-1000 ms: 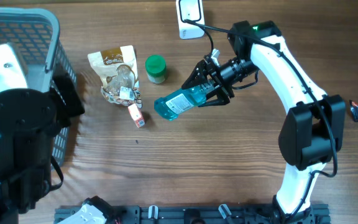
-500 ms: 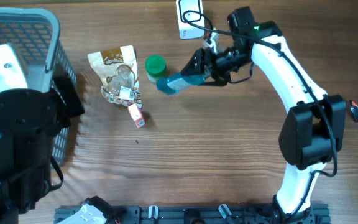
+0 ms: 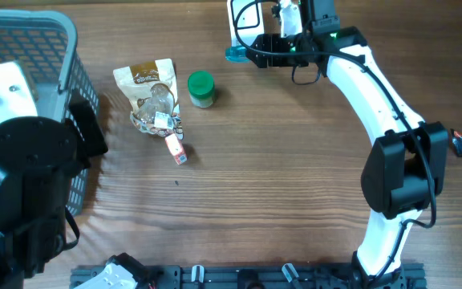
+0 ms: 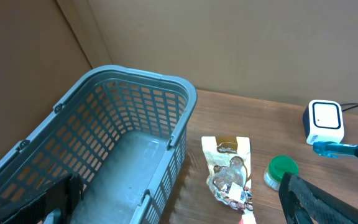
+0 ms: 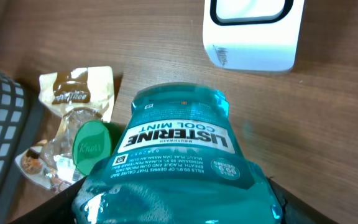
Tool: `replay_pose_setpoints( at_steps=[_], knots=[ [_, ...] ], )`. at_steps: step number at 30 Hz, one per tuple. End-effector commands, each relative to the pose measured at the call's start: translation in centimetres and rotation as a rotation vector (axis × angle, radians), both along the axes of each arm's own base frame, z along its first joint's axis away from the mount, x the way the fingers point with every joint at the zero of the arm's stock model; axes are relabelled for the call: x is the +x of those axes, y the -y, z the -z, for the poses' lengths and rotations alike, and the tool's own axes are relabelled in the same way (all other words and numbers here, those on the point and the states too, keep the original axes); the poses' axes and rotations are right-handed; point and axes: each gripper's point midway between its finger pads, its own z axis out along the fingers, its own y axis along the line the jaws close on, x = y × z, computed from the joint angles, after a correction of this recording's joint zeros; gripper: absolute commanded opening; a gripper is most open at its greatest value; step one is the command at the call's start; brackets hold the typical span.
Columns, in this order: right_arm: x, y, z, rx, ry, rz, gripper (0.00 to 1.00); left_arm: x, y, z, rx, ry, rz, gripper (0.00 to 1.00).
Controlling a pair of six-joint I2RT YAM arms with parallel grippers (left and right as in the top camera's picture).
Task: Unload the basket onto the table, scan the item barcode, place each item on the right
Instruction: 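Hold the bottle label under the white scanner, then carry the Listerine bottle right to the table edge and release it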
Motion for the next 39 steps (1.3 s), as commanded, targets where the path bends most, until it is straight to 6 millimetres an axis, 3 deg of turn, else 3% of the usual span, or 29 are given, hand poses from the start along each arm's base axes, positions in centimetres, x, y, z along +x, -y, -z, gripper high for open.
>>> replay_pose_setpoints(
  at_steps=[1,4,11,14,18,20,29,35,39],
  knots=[
    [2.0,-0.3,-2.0,-0.009,0.149,-0.046,0.52,0.0,-0.3,0.0,0.0,0.008,-0.025,1.0],
    [4.7,0.4,-3.9,-0.057,0.304,0.002,0.52,0.0,-0.3,0.0,0.0,0.008,-0.025,1.0],
    [7.7,-0.6,-7.7,-0.013,0.53,0.006,0.52,-0.3,-0.5,0.3,0.016,-0.013,-0.026,1.0],
    [9.0,-1.4,-8.2,0.007,0.616,0.011,0.52,-0.3,-0.6,0.5,0.022,-0.021,-0.025,1.0],
    [11.5,-0.8,-7.3,-0.03,0.699,0.098,0.52,-0.4,-0.6,0.6,0.027,-0.028,-0.025,1.0],
    [12.3,-1.5,-6.7,-0.045,0.759,0.094,0.52,-0.4,-0.6,0.6,0.027,-0.028,-0.025,1.0],
    [12.3,-5.9,-5.4,-0.041,0.868,0.044,0.52,-0.4,-0.7,0.6,0.031,-0.029,-0.024,1.0],
    [12.2,-6.5,-4.2,-0.081,0.899,-0.024,0.49,-0.4,-0.7,0.6,0.033,-0.03,-0.023,1.0],
    [10.1,-8.5,-4.5,0.104,0.843,-0.183,0.48,-0.4,-0.7,0.6,0.033,-0.03,-0.023,1.0]
  ],
)
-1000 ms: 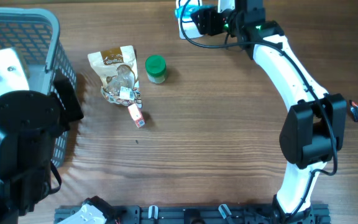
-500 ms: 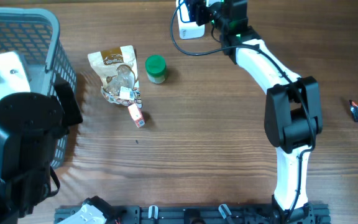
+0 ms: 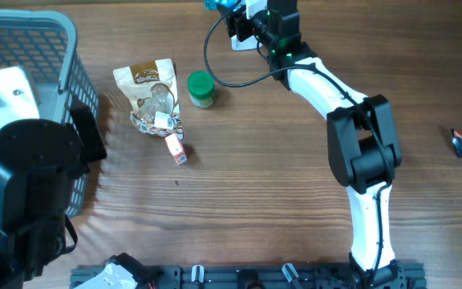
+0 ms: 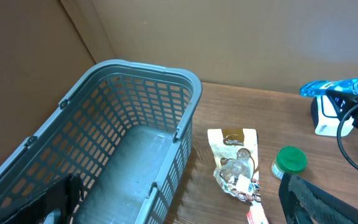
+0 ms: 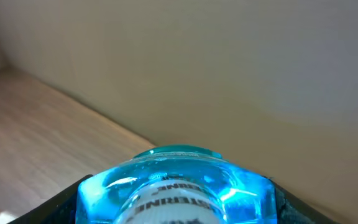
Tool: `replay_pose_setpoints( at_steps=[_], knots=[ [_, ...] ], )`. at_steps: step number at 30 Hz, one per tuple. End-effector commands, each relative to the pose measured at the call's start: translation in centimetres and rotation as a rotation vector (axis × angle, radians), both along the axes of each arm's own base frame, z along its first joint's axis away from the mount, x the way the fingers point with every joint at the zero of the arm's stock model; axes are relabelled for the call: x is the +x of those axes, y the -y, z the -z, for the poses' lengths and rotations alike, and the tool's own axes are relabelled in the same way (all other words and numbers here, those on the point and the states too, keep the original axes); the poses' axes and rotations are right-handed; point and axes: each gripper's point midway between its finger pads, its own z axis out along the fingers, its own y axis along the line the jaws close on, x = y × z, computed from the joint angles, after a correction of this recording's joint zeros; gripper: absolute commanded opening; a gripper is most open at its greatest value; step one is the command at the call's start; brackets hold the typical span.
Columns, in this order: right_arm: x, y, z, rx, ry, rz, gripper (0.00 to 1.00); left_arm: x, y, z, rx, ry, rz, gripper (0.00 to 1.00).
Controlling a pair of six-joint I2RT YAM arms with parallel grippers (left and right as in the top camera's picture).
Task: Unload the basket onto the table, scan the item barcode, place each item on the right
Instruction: 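Carry the Listerine bottle right to the table edge and release it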
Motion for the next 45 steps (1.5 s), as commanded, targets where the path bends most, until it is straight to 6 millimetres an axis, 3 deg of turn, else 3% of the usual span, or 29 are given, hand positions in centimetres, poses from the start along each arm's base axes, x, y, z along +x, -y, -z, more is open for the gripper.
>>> replay_pose_setpoints(
  at_steps=[1,3,9,12,15,17,22,26,34,39,45],
  knots=[
    [-1.9,-1.9,-1.6,0.099,-0.014,-0.214,0.45,0.0,-0.3,-0.1,0.007,0.007,-0.023,1.0],
    [-2.8,-1.3,-1.8,0.133,-0.04,-0.321,0.44,0.0,-0.3,-0.1,0.007,0.007,-0.023,1.0],
    [-3.3,2.0,-2.0,0.196,-0.094,-0.431,0.47,0.0,-0.3,-0.1,0.007,0.007,-0.023,1.0],
    [-4.2,2.4,-1.6,0.201,-0.096,-0.51,0.41,0.0,-0.3,-0.1,0.007,0.007,-0.023,1.0],
    [-4.9,1.8,0.3,0.211,-0.101,-0.582,0.4,0.0,-0.3,-0.1,0.006,0.007,-0.023,1.0],
    [-4.7,1.8,1.4,0.211,-0.103,-0.582,0.4,0.0,-0.3,0.0,0.007,0.006,-0.023,1.0],
    [-4.1,1.9,0.5,0.205,0.006,-0.575,0.39,0.0,-0.3,0.0,0.007,0.006,-0.023,1.0],
    [-2.7,2.4,1.4,0.239,0.002,-0.503,0.39,0.0,-0.3,0.0,0.007,0.006,-0.023,1.0],
    [-1.3,2.7,-0.7,0.238,0.097,-0.457,0.38,0.0,-0.6,-0.2,0.016,0.013,-0.036,1.0],
    [-0.7,3.0,-0.9,0.238,0.108,-0.424,0.38,0.0,-0.6,-0.2,0.017,0.014,-0.037,1.0],
    [0.4,3.1,0.4,0.272,0.065,-0.392,0.39,0.0,-0.7,-0.3,0.02,0.015,-0.04,1.0]
  ],
)
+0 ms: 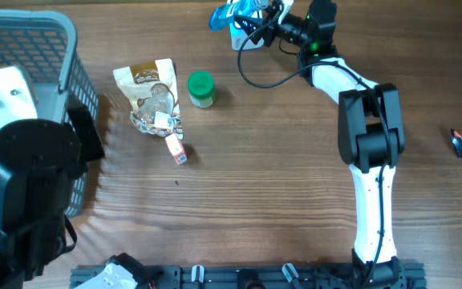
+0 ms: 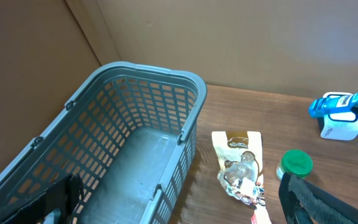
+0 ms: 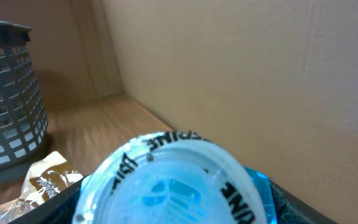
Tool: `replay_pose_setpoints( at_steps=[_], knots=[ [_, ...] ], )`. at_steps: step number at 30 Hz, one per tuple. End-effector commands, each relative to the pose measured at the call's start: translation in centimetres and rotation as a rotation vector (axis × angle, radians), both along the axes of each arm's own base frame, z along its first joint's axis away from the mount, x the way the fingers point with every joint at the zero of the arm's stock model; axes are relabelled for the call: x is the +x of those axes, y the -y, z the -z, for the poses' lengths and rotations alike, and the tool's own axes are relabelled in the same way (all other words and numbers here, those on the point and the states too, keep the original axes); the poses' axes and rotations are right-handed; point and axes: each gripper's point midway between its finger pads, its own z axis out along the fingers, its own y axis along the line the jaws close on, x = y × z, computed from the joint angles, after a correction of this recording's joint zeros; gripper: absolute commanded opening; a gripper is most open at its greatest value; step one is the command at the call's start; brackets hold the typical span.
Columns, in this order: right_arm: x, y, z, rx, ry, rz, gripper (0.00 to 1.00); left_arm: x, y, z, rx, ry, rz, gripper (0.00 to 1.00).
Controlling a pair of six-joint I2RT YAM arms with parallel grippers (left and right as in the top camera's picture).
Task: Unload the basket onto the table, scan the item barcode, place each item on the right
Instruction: 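Carry the Listerine bottle right to the table edge and release it, then move the right gripper left toward the green-lidded jar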
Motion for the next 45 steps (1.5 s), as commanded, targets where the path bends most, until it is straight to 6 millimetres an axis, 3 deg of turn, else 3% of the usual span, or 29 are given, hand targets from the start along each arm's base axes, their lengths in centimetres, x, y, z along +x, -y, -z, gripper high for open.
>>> replay_pose_setpoints(
  at_steps=[1,6,9,13,17,20,23,27,29,32,36,39,42,45],
  knots=[
    [0.8,-0.1,-1.1,0.041,-0.011,-0.001,0.39,0.0,-0.3,-0.1,0.008,0.007,-0.023,1.0],
    [-1.5,-1.6,-5.3,0.084,0.032,-0.185,0.39,0.0,-0.4,-0.1,0.008,0.007,-0.023,1.0],
    [-2.0,-1.5,-7.2,0.116,0.013,-0.232,0.39,0.0,-0.3,-0.1,0.028,-0.002,-0.013,1.0],
    [-1.1,0.8,-7.4,0.169,-0.087,-0.208,0.43,0.0,-0.4,-0.1,0.054,-0.011,-0.004,1.0],
    [-2.3,3.7,-9.1,0.223,-0.154,-0.282,0.5,0.0,-0.4,-0.1,0.054,-0.011,-0.004,1.0],
    [-3.0,7.3,-11.6,0.301,-0.196,-0.289,0.5,0.0,-0.4,-0.1,0.054,-0.011,-0.004,1.0],
    [-2.3,13.0,-12.6,0.349,-0.287,-0.231,0.5,0.0,-0.4,-0.1,0.053,-0.011,-0.004,1.0],
    [-1.3,22.5,-11.3,0.373,-0.399,-0.105,0.49,0.0,-0.4,-0.1,0.054,-0.011,-0.004,1.0],
    [-1.4,25.7,-10.5,0.361,-0.423,-0.065,0.46,0.0,-0.4,-0.1,0.053,-0.011,-0.004,1.0],
    [-2.0,32.7,-8.3,0.343,-0.487,0.021,0.45,0.0,-0.4,-0.1,0.053,-0.011,-0.004,1.0],
    [-3.4,39.2,-7.3,0.406,-0.577,0.111,0.45,0.0,-0.4,-0.1,0.052,-0.011,-0.004,1.0],
    [-3.6,40.6,-7.3,0.466,-0.643,0.132,0.39,0.0,-0.4,-0.1,0.053,-0.011,-0.004,1.0],
    [-3.0,39.5,-7.5,0.558,-0.762,0.117,0.37,0.0,-0.4,-0.1,0.053,-0.011,-0.005,1.0],
    [-2.5,39.2,-6.4,0.647,-0.921,0.113,0.36,0.0,-0.4,-0.1,0.053,-0.011,-0.004,1.0]
  ],
)
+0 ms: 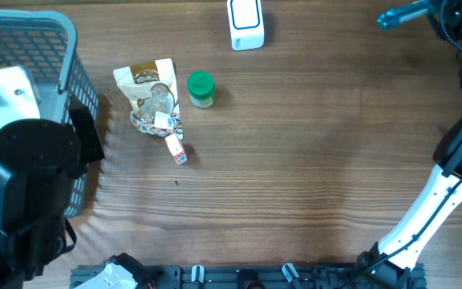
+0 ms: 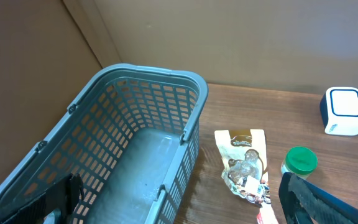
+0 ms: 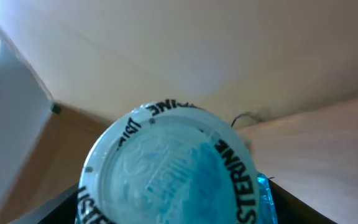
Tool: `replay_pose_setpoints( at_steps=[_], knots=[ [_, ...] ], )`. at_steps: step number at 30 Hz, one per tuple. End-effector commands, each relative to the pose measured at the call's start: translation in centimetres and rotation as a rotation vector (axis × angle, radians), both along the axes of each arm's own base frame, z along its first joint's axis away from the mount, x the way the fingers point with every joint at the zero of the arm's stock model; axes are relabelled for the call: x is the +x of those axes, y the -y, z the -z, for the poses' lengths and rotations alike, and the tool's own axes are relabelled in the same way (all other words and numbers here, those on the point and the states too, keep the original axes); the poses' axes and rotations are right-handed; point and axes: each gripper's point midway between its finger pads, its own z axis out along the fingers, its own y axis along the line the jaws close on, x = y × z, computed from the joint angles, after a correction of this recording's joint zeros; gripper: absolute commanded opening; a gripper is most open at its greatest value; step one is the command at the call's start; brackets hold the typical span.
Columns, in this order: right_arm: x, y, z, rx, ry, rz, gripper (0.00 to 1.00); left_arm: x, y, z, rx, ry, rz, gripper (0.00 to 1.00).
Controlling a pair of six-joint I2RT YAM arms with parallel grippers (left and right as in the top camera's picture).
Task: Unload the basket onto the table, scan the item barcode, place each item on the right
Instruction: 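Move the right gripper left toward the green-lidded jar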
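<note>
A teal Listerine mouthwash bottle (image 1: pixel 399 15) hangs at the table's far right corner with my right gripper (image 1: pixel 443 12) shut on it. The right wrist view is filled by the bottle's (image 3: pixel 173 171) round lettered end, so no barcode shows. The white barcode scanner (image 1: pixel 245 22) stands alone at the far middle edge, well to the left of the bottle, and shows in the left wrist view as the scanner (image 2: pixel 344 111). My left gripper (image 2: pixel 179 214) is open above the basket with nothing between its fingers.
A grey mesh basket (image 1: pixel 64 32) stands at the far left, partly under my left arm (image 1: pixel 22 177). Beside it lie a brown snack pouch (image 1: pixel 145 90), a green-lidded jar (image 1: pixel 200 87) and a small red and white packet (image 1: pixel 176 150).
My right gripper, still shut on the bottle, has gone from right at the scanner to the far right corner. The scanner now stands uncovered. The left arm has not moved.
The right gripper first held the bottle just beside the scanner, label toward its camera. Then the bottle was over the scanner's left side, then tilted against it with its round end toward the camera. Now the bottle is far to the right.
</note>
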Motion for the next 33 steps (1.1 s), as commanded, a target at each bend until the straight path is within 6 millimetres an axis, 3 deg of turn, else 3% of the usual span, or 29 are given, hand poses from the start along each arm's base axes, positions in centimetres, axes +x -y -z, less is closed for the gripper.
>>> replay_pose_setpoints(
  at_steps=[1,4,8,13,17,23,26,27,29,30,31,33],
  knots=[
    [0.7,-0.6,-1.8,0.096,-0.119,0.006,0.36,0.0,-0.4,-0.1,0.024,0.001,-0.018,1.0],
    [1.0,-0.8,-0.8,0.151,-0.208,0.008,0.38,0.0,-0.5,-0.2,0.029,0.005,-0.025,1.0],
    [1.5,-3.8,-3.4,0.148,-0.189,-0.023,0.4,-0.2,-1.3,-0.7,0.057,0.025,-0.063,1.0],
    [-0.1,-9.6,-12.5,0.082,-0.045,-0.084,0.4,-0.2,-1.3,-0.7,0.057,0.025,-0.063,1.0],
    [-3.0,-11.8,-19.6,0.093,-0.01,-0.1,0.4,-0.2,-1.3,-0.7,0.058,0.026,-0.066,1.0],
    [-5.3,-12.6,-24.6,0.115,0.015,-0.067,0.4,-0.2,-1.3,-0.7,0.058,0.026,-0.066,1.0],
    [-6.6,-13.1,-27.7,0.083,0.117,-0.018,0.43,-0.2,-1.3,-0.7,0.059,0.026,-0.066,1.0],
    [-6.6,-13.2,-27.9,0.042,0.165,0.002,0.43,-0.2,-1.3,-0.7,0.058,0.026,-0.065,1.0],
    [-5.3,-12.4,-25.1,-0.036,0.119,0.075,0.43,-0.2,-1.3,-0.7,0.059,0.026,-0.066,1.0],
    [-4.3,-11.6,-22.9,-0.076,0.071,0.137,0.44,-0.2,-1.3,-0.7,0.058,0.026,-0.066,1.0],
    [-3.0,-9.8,-19.4,-0.151,-0.024,0.261,0.43,-0.2,-1.3,-0.7,0.058,0.026,-0.066,1.0],
    [-2.1,-6.4,-14.3,-0.335,-0.153,0.461,0.43,-0.2,-1.3,-0.7,0.058,0.026,-0.066,1.0]
  ],
)
